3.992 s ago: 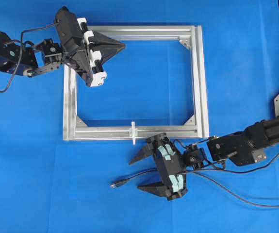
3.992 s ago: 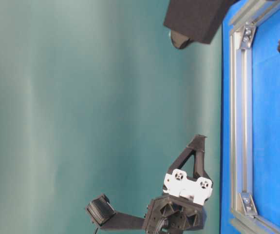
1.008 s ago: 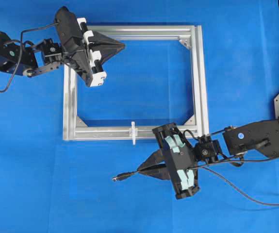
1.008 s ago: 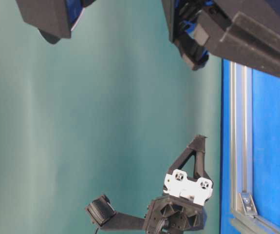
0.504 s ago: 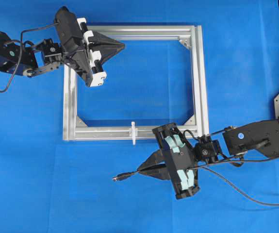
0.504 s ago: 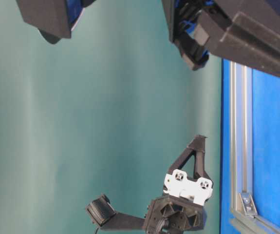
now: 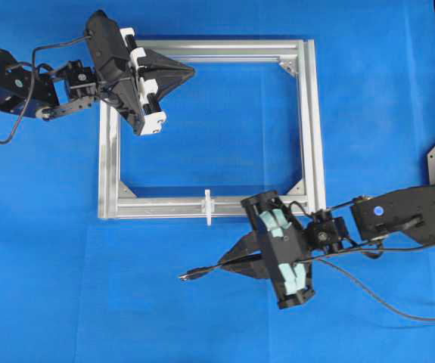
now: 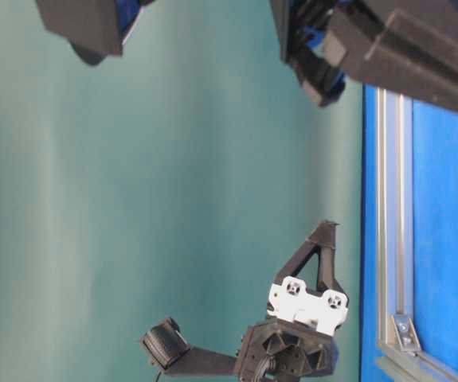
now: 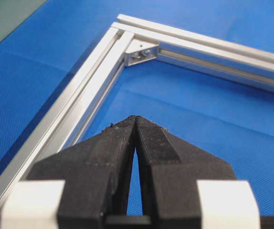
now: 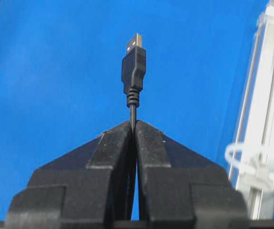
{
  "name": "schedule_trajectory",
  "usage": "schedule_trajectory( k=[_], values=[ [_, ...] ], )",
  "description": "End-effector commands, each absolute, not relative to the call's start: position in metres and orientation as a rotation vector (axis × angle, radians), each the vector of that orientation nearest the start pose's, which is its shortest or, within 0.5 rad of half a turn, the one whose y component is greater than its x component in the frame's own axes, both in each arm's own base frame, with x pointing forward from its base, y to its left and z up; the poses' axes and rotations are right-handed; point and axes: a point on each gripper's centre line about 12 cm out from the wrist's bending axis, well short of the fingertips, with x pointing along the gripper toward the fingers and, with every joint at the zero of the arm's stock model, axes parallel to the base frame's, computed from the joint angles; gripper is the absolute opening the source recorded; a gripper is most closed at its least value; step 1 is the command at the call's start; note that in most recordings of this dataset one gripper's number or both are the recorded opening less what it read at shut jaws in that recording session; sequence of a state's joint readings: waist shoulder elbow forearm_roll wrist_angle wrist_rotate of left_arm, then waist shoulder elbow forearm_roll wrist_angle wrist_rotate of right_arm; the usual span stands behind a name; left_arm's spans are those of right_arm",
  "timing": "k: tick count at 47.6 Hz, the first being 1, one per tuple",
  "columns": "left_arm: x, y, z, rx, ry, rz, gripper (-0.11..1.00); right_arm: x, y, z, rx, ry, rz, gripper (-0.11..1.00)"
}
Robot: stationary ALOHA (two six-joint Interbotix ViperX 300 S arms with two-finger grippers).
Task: Insert the wire through the string loop located in the center.
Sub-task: 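Carry the cable plug with the right gripper toward the white zip-tie loop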
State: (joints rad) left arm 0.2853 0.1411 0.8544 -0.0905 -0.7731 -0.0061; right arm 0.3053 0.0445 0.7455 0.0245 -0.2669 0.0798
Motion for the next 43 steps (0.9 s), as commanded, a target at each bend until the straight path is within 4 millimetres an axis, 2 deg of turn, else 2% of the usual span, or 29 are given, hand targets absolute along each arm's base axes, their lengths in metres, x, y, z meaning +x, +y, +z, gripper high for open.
schedule_trajectory(
  k=[1,25,35,43],
  values=[
    [0.364,0.114,0.153,-0.086,0.163,0.352,0.0,0.363,0.114,0.166,0.029,0.496,0.267,-0.02],
    [0.364,0.115,0.153,-0.087,0.163,0.353,0.0,0.31,0.097,0.157,0.027,0.54,0.262,-0.02],
    [0.364,0.115,0.154,-0.087,0.162,0.353,0.0,0.31,0.096,0.158,0.026,0.537,0.26,-0.02],
    [0.364,0.115,0.154,-0.088,0.16,0.354,0.0,0.312,0.086,0.157,0.037,0.538,0.227,-0.02]
  ],
)
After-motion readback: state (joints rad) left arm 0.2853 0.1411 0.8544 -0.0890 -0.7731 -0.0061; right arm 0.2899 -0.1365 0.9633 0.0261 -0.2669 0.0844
